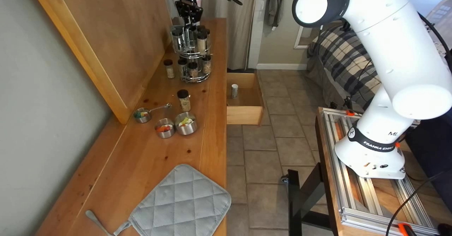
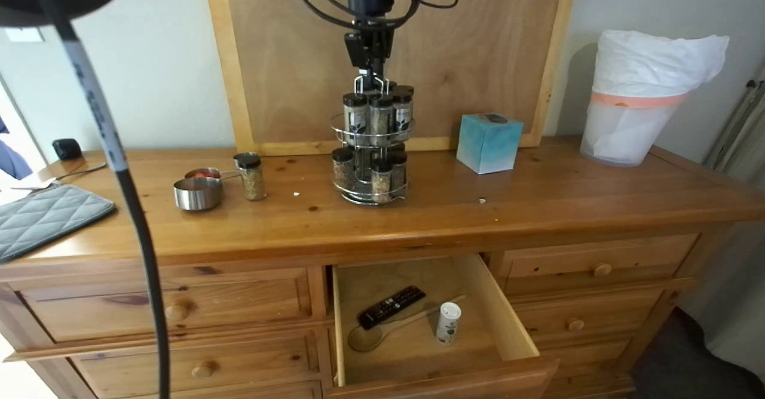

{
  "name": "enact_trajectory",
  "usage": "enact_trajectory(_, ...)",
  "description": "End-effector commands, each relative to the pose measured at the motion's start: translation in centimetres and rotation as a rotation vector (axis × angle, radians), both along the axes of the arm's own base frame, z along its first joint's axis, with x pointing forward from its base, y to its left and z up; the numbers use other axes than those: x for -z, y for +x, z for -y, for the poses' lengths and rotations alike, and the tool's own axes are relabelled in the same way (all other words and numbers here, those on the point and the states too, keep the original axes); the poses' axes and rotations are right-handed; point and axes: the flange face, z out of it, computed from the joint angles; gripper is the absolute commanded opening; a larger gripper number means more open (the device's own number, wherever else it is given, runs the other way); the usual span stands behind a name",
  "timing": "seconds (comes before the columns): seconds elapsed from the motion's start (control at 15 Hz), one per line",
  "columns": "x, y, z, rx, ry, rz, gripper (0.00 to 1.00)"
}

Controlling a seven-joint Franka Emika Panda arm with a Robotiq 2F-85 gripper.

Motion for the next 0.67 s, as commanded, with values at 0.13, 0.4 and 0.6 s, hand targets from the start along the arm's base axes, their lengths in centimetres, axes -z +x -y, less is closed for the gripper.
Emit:
enact_trajectory(0.13, -0.51, -0.62, 0.96, 0.207, 0.008, 0.001, 0.5)
enact_trajectory(0.4, -0.35, -1.07, 1.26, 0.402, 0.038, -0.009, 0.58)
enact_trajectory(0.6, -0.22, -1.16, 1.02, 0.504, 0.053, -0.018, 0.3)
